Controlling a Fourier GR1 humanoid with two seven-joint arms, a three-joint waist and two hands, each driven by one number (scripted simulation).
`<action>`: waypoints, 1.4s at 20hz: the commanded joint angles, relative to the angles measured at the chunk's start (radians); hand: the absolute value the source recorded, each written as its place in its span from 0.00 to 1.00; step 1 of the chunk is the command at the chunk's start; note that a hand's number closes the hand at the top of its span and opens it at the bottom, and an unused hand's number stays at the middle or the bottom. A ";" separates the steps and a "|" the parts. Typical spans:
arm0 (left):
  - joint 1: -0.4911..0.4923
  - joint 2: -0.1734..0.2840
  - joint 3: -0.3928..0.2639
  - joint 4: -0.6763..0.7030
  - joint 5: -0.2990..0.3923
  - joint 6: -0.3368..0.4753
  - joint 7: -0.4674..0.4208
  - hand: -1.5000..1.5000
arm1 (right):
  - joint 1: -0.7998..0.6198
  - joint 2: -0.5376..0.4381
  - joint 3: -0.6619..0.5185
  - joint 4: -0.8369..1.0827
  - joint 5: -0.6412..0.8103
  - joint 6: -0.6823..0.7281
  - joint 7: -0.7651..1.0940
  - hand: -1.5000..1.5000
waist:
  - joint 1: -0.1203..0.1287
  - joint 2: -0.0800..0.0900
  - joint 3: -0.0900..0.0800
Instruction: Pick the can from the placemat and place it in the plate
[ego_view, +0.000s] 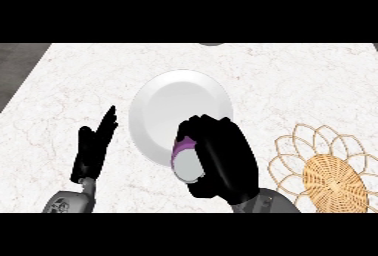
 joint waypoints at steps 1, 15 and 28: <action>0.004 0.009 0.013 0.004 -0.001 0.003 0.006 0.50 | -0.168 0.039 0.126 0.035 0.066 -0.149 0.234 1.00 | -0.026 -0.003 0.003; -0.019 0.002 0.035 -0.004 -0.005 0.015 0.024 0.50 | -0.636 0.040 0.169 0.639 -0.203 -0.477 0.530 1.00 | -0.050 0.010 0.004; 0.009 0.021 0.066 -0.058 0.010 -0.006 0.042 0.50 | -0.667 0.041 0.125 1.018 -0.539 -0.442 0.187 1.00 | -0.058 0.013 0.006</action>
